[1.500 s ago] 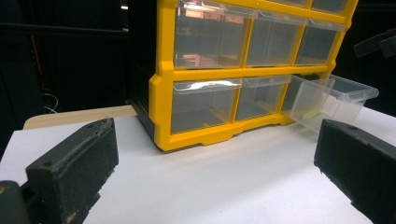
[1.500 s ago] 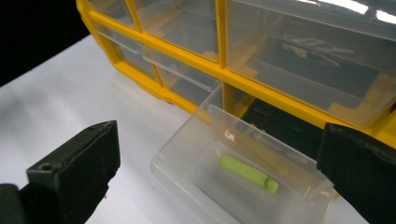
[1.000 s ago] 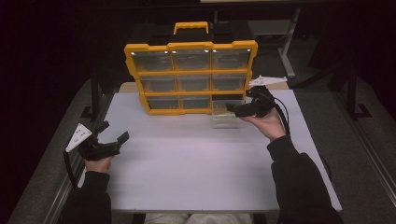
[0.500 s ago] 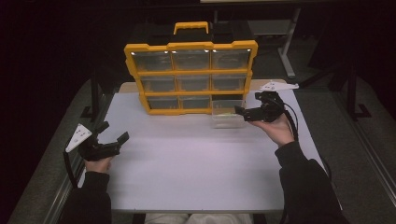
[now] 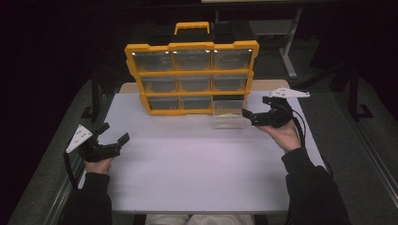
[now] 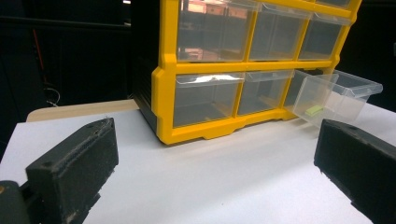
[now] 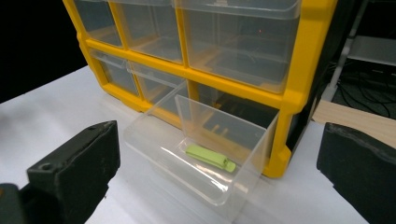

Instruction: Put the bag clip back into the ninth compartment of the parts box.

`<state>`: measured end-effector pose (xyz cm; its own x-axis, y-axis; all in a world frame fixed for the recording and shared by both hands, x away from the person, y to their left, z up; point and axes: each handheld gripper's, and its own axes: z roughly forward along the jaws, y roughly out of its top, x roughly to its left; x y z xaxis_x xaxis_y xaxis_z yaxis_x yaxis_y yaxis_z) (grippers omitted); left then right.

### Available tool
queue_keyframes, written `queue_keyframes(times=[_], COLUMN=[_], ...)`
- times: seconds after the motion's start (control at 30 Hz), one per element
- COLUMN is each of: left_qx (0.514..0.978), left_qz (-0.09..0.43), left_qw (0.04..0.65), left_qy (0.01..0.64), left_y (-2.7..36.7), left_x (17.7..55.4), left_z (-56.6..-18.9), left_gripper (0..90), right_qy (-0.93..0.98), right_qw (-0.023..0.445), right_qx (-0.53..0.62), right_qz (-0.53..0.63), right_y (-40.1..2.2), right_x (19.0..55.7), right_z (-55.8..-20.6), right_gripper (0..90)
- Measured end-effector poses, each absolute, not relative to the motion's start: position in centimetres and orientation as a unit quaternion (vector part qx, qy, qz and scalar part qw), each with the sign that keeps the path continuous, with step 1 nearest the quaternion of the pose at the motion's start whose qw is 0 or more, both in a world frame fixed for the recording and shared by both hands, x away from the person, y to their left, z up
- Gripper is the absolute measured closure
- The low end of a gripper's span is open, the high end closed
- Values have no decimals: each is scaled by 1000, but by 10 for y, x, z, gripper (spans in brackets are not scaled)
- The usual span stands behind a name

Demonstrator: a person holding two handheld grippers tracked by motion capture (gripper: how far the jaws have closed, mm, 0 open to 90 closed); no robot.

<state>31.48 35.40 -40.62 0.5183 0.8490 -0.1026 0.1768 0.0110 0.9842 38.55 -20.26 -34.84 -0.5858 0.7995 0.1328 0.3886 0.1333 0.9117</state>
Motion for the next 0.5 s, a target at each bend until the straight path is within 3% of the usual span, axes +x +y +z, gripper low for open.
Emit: queue_keyframes(times=[0.5], left_qx=[642], left_qz=[288], left_qw=[590], left_qy=[397], left_y=[354], left_x=[314], left_z=[-405], left_gripper=[0], right_qy=[715], right_qw=[211], right_qx=[401], right_qz=[532], right_y=[-210], right_x=[367], right_z=[-357], right_gripper=[0])
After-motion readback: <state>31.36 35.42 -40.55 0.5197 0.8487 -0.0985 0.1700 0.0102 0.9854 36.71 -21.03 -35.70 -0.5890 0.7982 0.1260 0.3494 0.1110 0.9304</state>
